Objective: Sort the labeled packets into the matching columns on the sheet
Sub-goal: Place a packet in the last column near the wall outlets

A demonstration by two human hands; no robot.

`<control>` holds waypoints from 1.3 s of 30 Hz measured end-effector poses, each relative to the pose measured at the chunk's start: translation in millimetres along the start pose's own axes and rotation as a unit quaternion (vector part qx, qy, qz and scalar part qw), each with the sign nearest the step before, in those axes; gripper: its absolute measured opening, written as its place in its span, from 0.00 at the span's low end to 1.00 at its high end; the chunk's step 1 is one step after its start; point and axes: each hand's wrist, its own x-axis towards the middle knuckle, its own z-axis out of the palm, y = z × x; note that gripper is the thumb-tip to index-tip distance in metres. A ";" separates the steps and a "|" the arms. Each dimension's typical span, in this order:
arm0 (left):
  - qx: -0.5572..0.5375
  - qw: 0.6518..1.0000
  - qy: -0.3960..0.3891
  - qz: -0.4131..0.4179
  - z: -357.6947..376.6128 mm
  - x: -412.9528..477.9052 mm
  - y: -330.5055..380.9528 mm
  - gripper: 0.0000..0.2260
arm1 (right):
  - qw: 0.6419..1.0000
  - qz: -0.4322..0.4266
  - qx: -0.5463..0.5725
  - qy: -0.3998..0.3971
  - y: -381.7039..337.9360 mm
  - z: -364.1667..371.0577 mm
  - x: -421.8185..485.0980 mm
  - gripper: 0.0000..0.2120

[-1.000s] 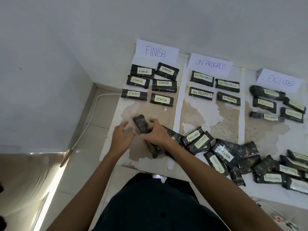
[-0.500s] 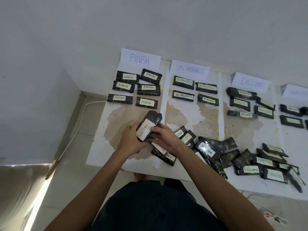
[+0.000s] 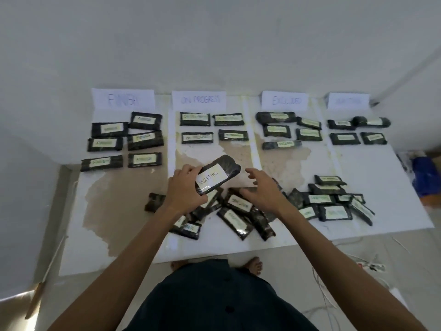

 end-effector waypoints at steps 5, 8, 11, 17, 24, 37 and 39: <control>0.008 0.999 -0.042 0.026 55.0 27.5 69.5 0.36 | 0.993 0.007 -0.119 0.023 90.4 -29.5 -11.8 0.32; 0.020 0.998 -0.062 0.024 85.8 40.7 105.3 0.35 | 0.986 -0.014 -0.166 0.018 137.1 -37.2 -16.6 0.31; 0.028 0.997 -0.069 0.025 111.8 51.6 132.6 0.35 | 0.983 -0.044 -0.178 0.027 176.0 -44.8 -17.9 0.31; 0.040 0.997 -0.059 0.017 152.5 66.3 181.8 0.35 | 0.977 -0.085 -0.187 0.062 228.9 -76.5 -19.8 0.27; 0.033 0.997 -0.054 0.038 187.6 91.0 236.6 0.34 | 0.975 -0.073 -0.187 0.094 285.9 -119.1 -16.9 0.26; 0.071 0.987 -0.083 0.115 275.5 206.4 353.0 0.33 | 0.971 0.007 -0.169 0.168 426.2 -211.5 28.2 0.22; 0.069 0.985 -0.097 0.123 293.3 222.9 371.8 0.33 | 0.972 0.020 -0.165 0.165 449.3 -219.6 33.8 0.23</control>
